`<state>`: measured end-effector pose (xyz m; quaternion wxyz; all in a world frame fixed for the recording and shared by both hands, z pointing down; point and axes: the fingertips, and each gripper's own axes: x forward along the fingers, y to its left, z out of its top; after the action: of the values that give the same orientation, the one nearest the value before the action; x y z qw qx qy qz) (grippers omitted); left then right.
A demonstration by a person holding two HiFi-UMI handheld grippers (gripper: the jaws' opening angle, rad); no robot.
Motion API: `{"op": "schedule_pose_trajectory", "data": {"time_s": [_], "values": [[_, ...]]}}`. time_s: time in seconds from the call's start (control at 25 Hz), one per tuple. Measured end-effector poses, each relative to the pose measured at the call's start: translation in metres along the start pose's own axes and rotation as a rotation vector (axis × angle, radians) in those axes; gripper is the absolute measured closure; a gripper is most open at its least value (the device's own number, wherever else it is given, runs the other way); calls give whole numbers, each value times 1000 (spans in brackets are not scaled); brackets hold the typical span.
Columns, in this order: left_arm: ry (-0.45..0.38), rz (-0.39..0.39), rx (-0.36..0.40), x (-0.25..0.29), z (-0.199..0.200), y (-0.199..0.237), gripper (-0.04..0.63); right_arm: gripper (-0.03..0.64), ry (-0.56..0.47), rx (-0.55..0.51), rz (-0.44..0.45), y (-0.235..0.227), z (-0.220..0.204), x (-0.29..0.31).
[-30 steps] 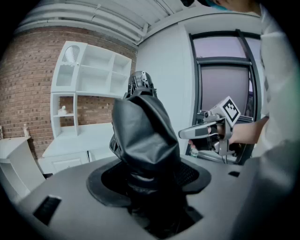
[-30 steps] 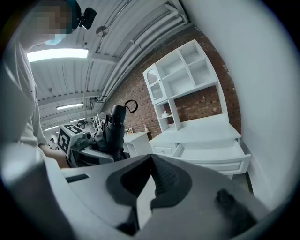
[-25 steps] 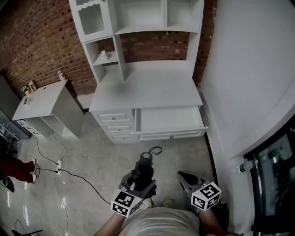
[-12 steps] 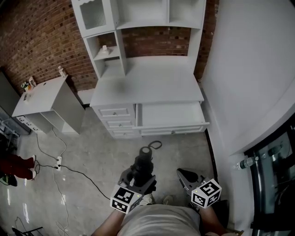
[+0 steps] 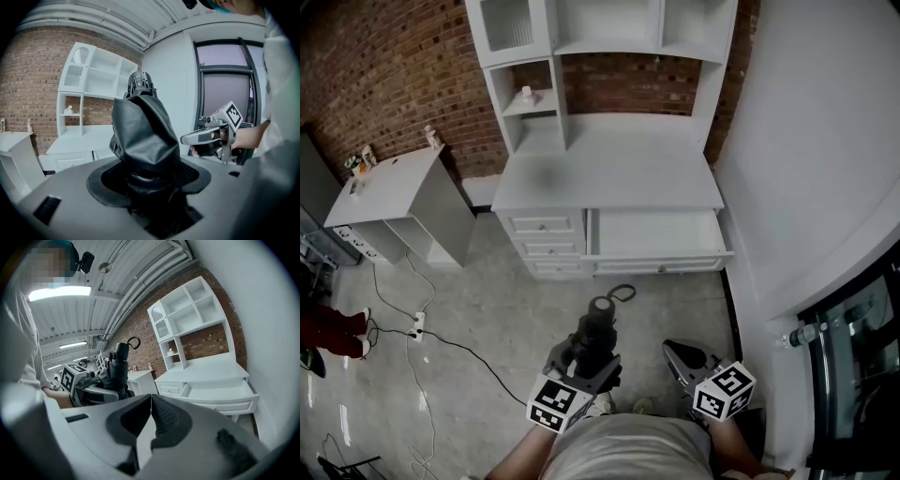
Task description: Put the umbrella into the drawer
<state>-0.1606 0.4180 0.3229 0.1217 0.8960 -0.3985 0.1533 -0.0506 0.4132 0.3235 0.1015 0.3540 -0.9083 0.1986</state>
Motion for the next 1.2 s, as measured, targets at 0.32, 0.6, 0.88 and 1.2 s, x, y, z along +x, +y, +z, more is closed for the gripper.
{"op": "schedule_pose_trajectory", "data": {"time_s": [0.32,0.6,0.88,1.2], "values": [[-17,-25,-8,-24,-3,25,307,589,-20,-12,-8,26,9,24],[-25,-29,-9,-33,-5,39,307,589,-10,-5,-17,35,4,36],[-26,-37,-17,-26,-4,53,307,589,-17,-4,-27,23,11,50],[-39,-44,-7,0,10,80,307,589,-24,-9,-32,-2,27,71]]}}
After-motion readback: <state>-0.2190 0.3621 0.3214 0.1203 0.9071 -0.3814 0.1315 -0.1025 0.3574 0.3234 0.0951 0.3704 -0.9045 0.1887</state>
